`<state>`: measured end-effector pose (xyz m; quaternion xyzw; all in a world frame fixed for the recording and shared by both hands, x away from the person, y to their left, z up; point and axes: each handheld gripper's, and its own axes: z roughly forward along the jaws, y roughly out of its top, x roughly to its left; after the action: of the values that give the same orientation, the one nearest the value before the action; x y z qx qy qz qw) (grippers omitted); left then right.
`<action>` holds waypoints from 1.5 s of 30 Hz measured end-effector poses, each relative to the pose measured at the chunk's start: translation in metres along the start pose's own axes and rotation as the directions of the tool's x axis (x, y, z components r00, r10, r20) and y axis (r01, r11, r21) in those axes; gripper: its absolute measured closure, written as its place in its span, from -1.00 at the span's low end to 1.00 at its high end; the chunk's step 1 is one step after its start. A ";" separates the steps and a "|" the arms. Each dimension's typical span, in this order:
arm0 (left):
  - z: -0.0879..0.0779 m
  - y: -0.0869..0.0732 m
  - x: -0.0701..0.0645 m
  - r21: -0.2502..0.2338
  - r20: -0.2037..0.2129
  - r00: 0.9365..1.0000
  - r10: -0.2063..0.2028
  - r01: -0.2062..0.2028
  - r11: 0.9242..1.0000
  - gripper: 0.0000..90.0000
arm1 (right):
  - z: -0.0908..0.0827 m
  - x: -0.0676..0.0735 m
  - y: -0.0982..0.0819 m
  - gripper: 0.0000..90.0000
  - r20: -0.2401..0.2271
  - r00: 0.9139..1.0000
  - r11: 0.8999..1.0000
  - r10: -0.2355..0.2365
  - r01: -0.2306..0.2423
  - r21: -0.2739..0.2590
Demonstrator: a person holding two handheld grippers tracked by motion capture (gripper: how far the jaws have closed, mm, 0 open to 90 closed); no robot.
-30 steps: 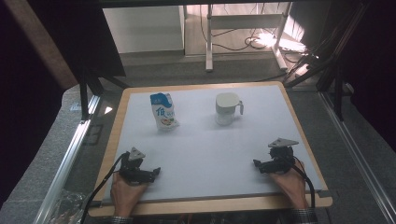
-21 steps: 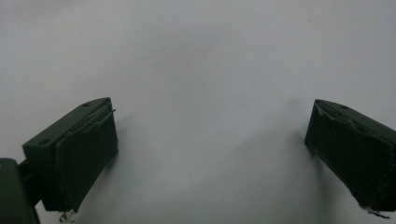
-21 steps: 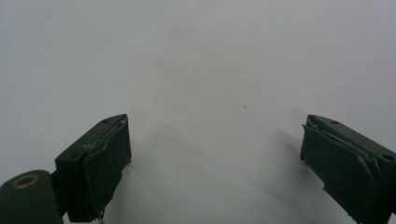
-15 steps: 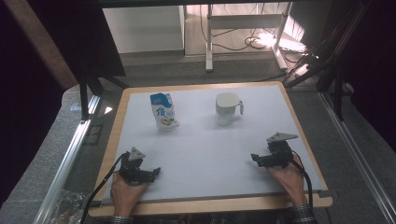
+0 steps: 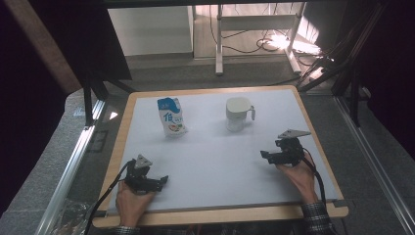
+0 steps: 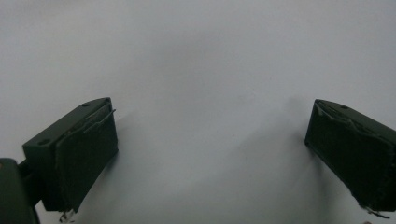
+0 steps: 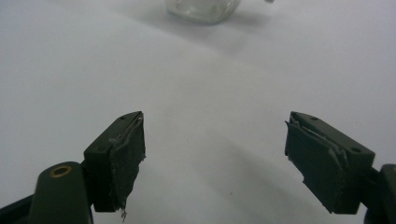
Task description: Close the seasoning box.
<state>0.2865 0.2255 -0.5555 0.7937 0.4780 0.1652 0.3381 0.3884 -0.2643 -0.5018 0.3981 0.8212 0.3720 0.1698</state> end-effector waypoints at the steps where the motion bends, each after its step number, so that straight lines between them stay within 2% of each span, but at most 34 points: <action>1: 0.000 0.000 0.000 0.000 0.000 1.000 0.001 -0.001 1.000 -0.96 | 0.000 -0.001 0.002 -0.54 0.004 1.000 1.000 -0.003 0.003 -0.008; 6: 0.000 0.000 0.000 0.000 0.000 1.000 0.000 0.000 1.000 -0.96 | 0.000 -0.004 0.012 -0.54 -0.001 1.000 0.999 0.011 -0.011 -0.042; 8: 0.000 0.000 0.000 0.000 0.000 1.000 0.000 0.000 1.000 -0.96 | 0.004 -0.005 0.023 -0.51 -0.009 1.000 0.999 0.003 -0.004 -0.052; 11: 0.000 0.000 0.000 0.001 0.000 1.000 0.000 0.000 1.000 -0.96 | 0.008 -0.005 0.029 -0.46 -0.004 1.000 0.998 -0.005 0.005 -0.064; 14: 0.000 0.000 0.000 0.000 0.001 1.000 0.000 0.000 1.000 -0.96 | 0.015 -0.010 0.036 -0.38 -0.012 1.000 0.996 0.018 -0.019 -0.084; 17: 0.000 0.000 0.000 -0.001 0.001 1.000 0.000 0.000 1.000 -0.96 | 0.019 -0.012 0.039 -0.35 -0.011 1.000 0.997 0.023 -0.024 -0.077; 18: 0.000 0.000 0.000 -0.001 0.001 1.000 0.000 0.000 1.000 -0.96 | 0.023 -0.013 0.044 -0.30 0.008 1.000 0.997 0.013 -0.013 -0.075; 23: 0.000 0.000 0.000 -0.001 0.001 1.000 -0.001 0.001 1.000 -0.96 | 0.033 -0.015 0.052 -0.20 0.041 0.999 0.998 0.000 0.002 -0.063; 26: 0.000 0.000 0.000 -0.001 0.001 1.000 -0.001 0.001 1.000 -0.96 | 0.038 -0.017 0.056 -0.11 0.058 0.998 0.997 0.005 0.000 -0.083; 30: 0.000 0.000 0.000 -0.001 0.001 1.000 0.000 0.000 1.000 -0.96 | 0.043 -0.021 0.063 -0.06 0.058 0.998 0.997 0.017 -0.013 -0.071; 35: 0.000 0.000 0.000 -0.001 0.001 1.000 -0.001 0.001 1.000 -0.96 | 0.051 -0.023 0.072 0.00 0.088 0.996 0.999 0.012 -0.008 -0.054; 37: 0.000 0.000 0.000 -0.001 0.001 1.000 0.000 0.000 1.000 -0.96 | 0.053 -0.025 0.074 0.05 0.096 0.995 0.998 0.009 -0.002 -0.067; 40: 0.000 0.000 0.000 -0.001 0.001 1.000 0.000 0.001 1.000 -0.96 | 0.057 -0.028 0.074 0.13 0.095 0.995 0.996 0.027 -0.019 -0.088; 45: 0.000 0.000 0.000 -0.001 0.001 1.000 -0.001 0.001 1.000 -0.96 | 0.063 -0.031 0.074 0.17 0.091 0.995 0.995 0.051 -0.042 -0.091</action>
<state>0.2865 0.2255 -0.5556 0.7934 0.4779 0.1649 0.3390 0.4827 -0.2282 -0.4894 0.4260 0.7855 0.3931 0.2168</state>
